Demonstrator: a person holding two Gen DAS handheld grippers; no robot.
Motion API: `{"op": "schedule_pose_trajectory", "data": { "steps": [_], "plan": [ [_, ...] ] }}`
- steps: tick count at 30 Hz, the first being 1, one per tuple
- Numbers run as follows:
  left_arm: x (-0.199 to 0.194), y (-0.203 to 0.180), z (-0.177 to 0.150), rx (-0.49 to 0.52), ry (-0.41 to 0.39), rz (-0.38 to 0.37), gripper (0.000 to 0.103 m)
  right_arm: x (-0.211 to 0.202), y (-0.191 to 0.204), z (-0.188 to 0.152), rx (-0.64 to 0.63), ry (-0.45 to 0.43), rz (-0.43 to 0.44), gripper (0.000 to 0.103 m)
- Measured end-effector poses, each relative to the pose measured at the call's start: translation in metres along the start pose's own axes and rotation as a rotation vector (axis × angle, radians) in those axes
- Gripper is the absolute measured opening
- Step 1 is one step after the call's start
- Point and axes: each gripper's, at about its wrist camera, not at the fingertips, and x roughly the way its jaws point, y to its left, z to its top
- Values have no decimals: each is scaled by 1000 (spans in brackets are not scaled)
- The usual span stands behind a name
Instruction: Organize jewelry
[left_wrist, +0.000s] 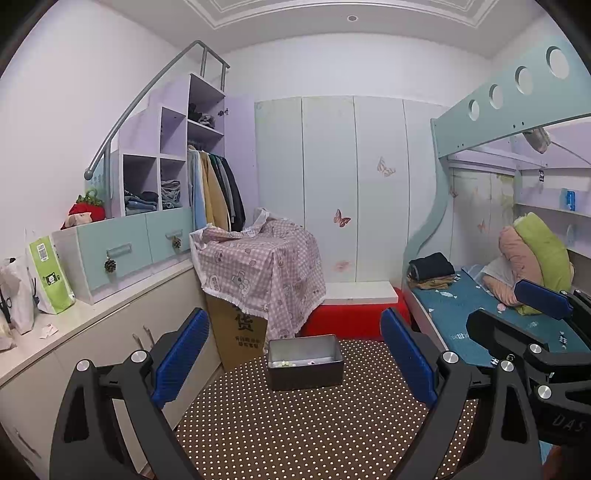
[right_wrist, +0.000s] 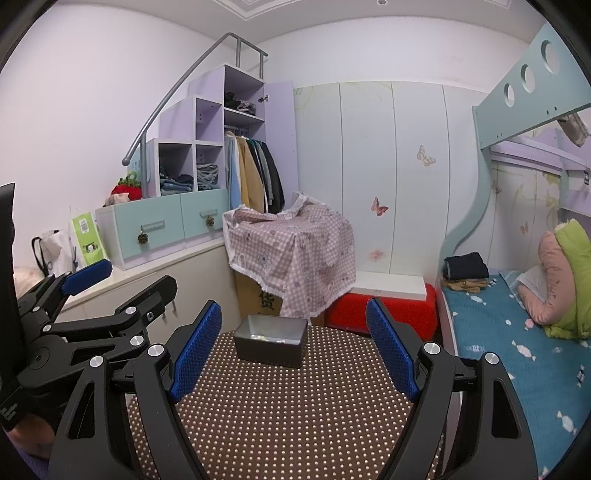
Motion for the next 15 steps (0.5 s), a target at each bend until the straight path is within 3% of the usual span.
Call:
{"op": "schedule_pose_trajectory", "data": {
  "steps": [15],
  "plan": [
    [3, 0, 0, -1, 1, -2, 91, 1, -1, 0, 3, 0, 3, 78]
  ]
}}
